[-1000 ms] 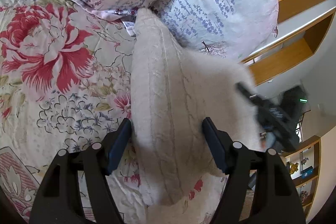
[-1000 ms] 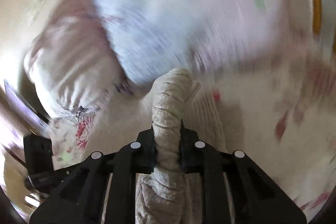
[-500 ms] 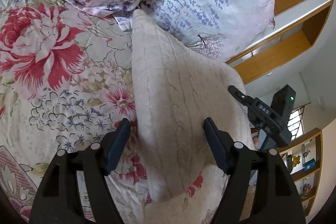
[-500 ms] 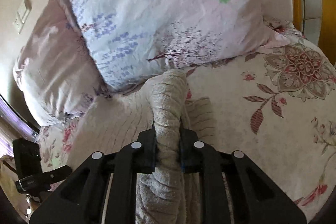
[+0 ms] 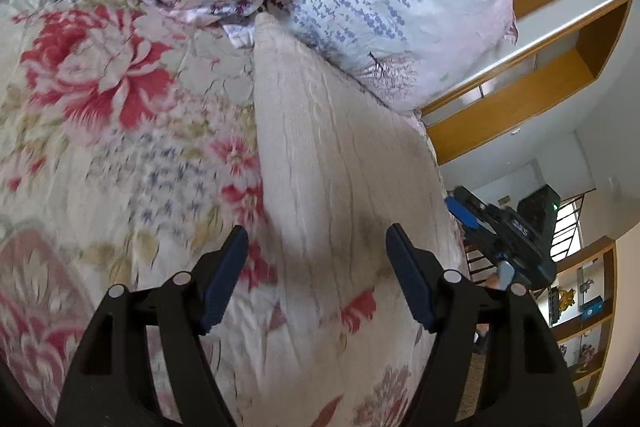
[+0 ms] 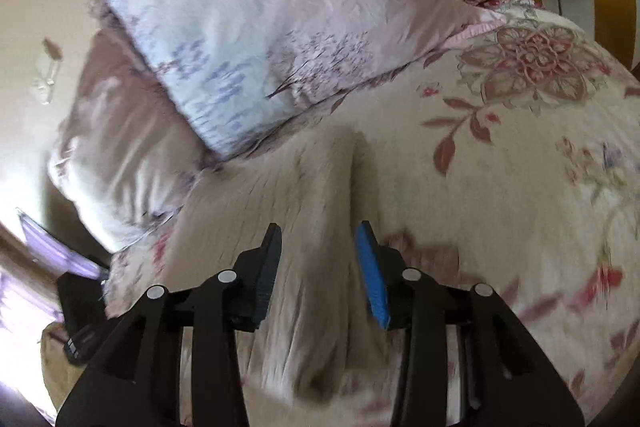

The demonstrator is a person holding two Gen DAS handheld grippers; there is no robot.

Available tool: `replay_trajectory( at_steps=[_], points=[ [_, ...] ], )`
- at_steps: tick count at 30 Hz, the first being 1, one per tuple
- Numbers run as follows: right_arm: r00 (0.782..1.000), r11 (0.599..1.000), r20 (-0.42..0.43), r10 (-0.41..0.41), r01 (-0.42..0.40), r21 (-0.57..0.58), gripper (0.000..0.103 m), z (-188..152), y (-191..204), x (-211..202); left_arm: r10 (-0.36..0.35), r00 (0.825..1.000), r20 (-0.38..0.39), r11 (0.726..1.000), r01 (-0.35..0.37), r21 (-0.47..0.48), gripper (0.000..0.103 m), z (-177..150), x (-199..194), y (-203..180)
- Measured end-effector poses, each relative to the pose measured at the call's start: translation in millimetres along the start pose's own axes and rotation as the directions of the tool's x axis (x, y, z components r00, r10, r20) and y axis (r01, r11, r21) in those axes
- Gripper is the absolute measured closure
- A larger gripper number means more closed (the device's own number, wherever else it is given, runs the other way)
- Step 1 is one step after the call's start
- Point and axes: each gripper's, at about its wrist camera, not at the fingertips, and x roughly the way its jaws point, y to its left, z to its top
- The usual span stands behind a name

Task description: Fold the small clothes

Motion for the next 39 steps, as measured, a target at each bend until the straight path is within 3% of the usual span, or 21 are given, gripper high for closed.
replay_trajectory(
  at_steps=[7, 11, 12, 13, 14, 16, 20, 23, 26, 32, 34, 37, 39],
  points=[
    [0.999, 0.999, -0.044, 0.020, -0.022, -0.035, 0.062, -34, 7, -4, 0.031, 0.999, -0.033, 0.999, -0.032, -0.010, 0.045, -20, 2, 4],
    [0.998, 0.998, -0.061, 0.024, -0.028, -0.059, 0.063, -45, 11, 1, 0.044, 0.998, -0.041, 0.999, -0.044, -0.008, 0.062, -25, 5, 4],
    [0.998, 0.997, -0.064, 0.023, -0.027, -0.074, 0.070, -47, 12, 2, 0.042, 0.998, -0.044, 0.999, -0.042, -0.004, 0.065, -26, 6, 3],
    [0.997, 0.996, -0.071, 0.017, -0.023, -0.088, 0.088, -48, 13, 4, 0.038, 0.998, -0.050, 0.999, -0.037, 0.003, 0.074, -27, 7, 2],
    [0.998, 0.994, -0.065, -0.002, -0.005, -0.109, 0.090, -49, 16, 4, 0.041, 0.998, -0.053, 0.999, -0.040, 0.010, 0.076, -27, 9, 0],
    [0.999, 0.988, -0.003, -0.033, 0.032, -0.148, 0.093, -45, 22, -5, 0.058, 0.997, -0.049, 0.998, -0.056, 0.041, 0.085, -28, 9, -4],
    [0.988, 0.979, 0.145, -0.048, 0.075, -0.188, 0.094, -32, 35, -35, 0.043, 0.998, -0.049, 0.997, -0.040, 0.066, 0.090, -26, 5, -4],
    [0.979, 0.955, 0.081, -0.185, 0.199, -0.220, 0.094, -37, 28, -16, 0.053, 0.997, -0.051, 0.995, -0.048, 0.092, 0.090, -29, 4, -3],
    [0.969, 0.950, 0.016, -0.246, 0.245, -0.192, 0.095, -46, 8, 6, 0.067, 0.996, -0.066, 0.994, -0.060, 0.093, 0.090, -33, 7, 2],
    [0.986, 0.981, -0.042, -0.159, 0.153, -0.123, 0.092, -38, -1, 4, 0.060, 0.995, -0.081, 0.996, -0.054, 0.077, 0.086, -31, 8, 5],
    [0.991, 0.987, -0.046, -0.130, 0.125, -0.097, 0.072, -34, 1, -3, 0.053, 0.995, -0.086, 0.997, -0.048, 0.066, 0.081, -30, 6, 4],
    [0.999, 0.999, 0.000, -0.047, 0.047, -0.021, 0.059, -18, -3, -16, 0.035, 0.997, -0.072, 0.999, -0.033, 0.037, 0.054, -22, 2, 5],
    [1.000, 0.999, 0.012, 0.018, -0.019, 0.046, 0.058, -1, -9, -13, 0.043, 0.998, -0.050, 0.999, -0.041, 0.029, 0.047, -14, -1, 4]
  ],
)
